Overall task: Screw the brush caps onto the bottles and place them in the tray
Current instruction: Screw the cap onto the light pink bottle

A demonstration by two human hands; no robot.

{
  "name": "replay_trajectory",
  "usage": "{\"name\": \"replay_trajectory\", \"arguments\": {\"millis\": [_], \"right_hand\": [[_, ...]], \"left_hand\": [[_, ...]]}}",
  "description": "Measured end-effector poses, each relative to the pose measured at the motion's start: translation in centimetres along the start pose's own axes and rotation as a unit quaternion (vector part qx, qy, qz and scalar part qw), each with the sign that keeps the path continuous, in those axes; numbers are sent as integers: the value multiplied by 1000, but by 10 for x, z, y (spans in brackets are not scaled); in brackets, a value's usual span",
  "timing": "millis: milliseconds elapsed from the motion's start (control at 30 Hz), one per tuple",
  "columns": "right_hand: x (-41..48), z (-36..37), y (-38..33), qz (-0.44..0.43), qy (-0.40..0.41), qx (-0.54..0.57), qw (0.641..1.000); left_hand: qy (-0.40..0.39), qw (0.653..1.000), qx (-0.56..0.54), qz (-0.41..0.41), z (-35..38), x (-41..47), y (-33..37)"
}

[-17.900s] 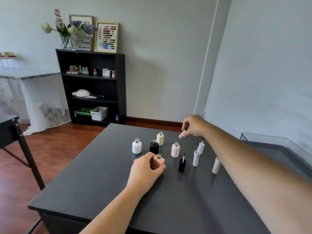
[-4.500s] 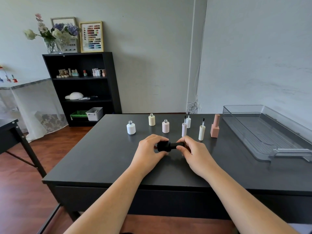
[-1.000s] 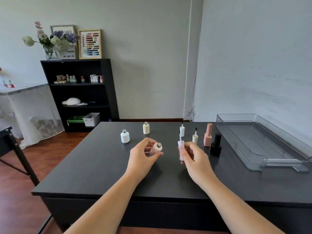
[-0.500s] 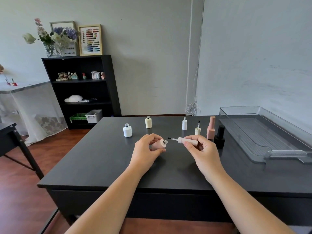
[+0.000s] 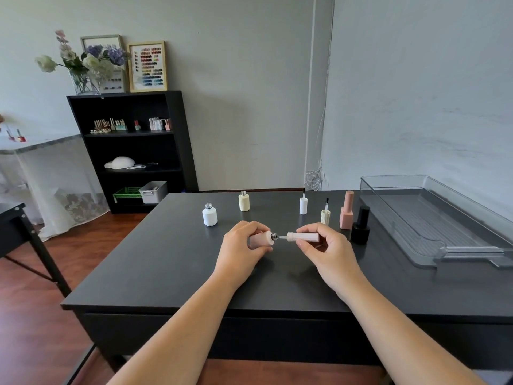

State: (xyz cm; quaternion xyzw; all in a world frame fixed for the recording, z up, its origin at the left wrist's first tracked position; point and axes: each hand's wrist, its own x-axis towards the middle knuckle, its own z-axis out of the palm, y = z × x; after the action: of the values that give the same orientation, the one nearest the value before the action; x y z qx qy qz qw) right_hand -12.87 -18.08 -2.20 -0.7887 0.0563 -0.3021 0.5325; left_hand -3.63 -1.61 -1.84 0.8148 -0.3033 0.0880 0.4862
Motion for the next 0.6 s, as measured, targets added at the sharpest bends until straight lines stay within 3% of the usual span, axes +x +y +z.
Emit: {"name": "replay_trajectory", "arguments": {"millis": [467, 600], "right_hand": [[7, 7, -1, -5, -63, -128, 990], [8, 6, 0, 15, -98, -90, 991]], "left_hand": [[-8, 997, 64, 42, 2, -1, 4], [-4, 997, 60, 41, 2, -1, 4]]}}
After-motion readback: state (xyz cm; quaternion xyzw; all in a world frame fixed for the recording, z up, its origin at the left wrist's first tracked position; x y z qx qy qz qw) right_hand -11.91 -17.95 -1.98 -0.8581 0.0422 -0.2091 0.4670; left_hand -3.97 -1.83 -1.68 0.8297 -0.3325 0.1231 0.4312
